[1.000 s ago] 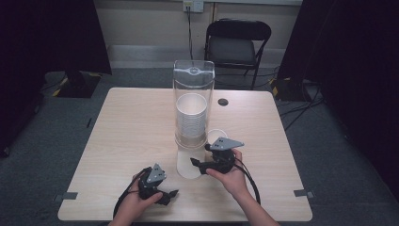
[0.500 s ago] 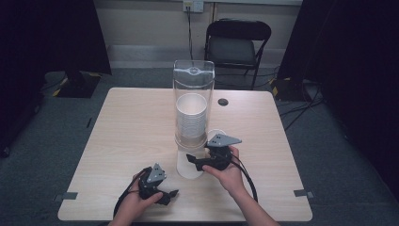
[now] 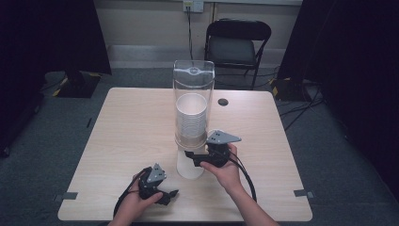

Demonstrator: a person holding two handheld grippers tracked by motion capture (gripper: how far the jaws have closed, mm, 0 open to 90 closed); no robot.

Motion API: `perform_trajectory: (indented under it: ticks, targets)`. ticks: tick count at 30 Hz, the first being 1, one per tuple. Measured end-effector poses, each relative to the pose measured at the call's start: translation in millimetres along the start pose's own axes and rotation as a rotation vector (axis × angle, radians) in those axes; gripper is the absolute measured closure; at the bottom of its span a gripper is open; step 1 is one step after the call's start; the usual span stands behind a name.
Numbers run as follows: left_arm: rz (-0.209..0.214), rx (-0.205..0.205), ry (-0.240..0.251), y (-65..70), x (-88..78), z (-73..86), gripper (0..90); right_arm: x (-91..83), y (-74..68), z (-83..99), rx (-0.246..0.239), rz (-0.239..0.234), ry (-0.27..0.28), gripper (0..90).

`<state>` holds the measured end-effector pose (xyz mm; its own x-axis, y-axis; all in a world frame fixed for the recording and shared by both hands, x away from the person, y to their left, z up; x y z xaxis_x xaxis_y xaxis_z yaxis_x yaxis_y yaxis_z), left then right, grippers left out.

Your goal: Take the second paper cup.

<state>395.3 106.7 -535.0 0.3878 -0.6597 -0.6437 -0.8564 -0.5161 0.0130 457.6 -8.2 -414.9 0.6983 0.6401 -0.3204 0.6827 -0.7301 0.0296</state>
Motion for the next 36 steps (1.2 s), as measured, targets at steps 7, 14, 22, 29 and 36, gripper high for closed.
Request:
perform_trajectory:
  ticks: [7,14,22,29,36]
  targets:
    - [0.0,-0.001,0.0,0.0,0.0,0.0,10.5,5.7,-1.0,0.7,-0.036,0.014,0.006,34.9]
    - [0.0,-0.002,0.0,0.3,0.1,0.1,10.5,5.6,0.0,3.7,-0.062,0.013,0.021,36.2]
    - [-0.002,-0.001,-0.001,0.1,-0.2,0.3,10.5,6.1,1.2,6.0,-0.094,0.02,0.038,36.7]
    - [-0.004,-0.004,0.003,0.3,0.0,0.1,10.5,6.9,0.6,6.7,-0.1,0.009,0.058,36.9]
    - [-0.003,-0.004,0.006,0.5,0.0,0.0,10.5,10.7,1.7,10.5,-0.092,0.006,0.047,36.9]
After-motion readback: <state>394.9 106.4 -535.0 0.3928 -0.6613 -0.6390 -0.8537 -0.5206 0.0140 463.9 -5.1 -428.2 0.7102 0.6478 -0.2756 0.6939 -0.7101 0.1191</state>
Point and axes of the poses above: each handheld gripper's, and its own axes: x roughly forward along the jaws, z roughly out of its underside, y roughly to its right, the point moved 10 cm from there along x, roughly forward along the jaws, and after that the axes turned 8 degrees about z, right-handed, at the moved point
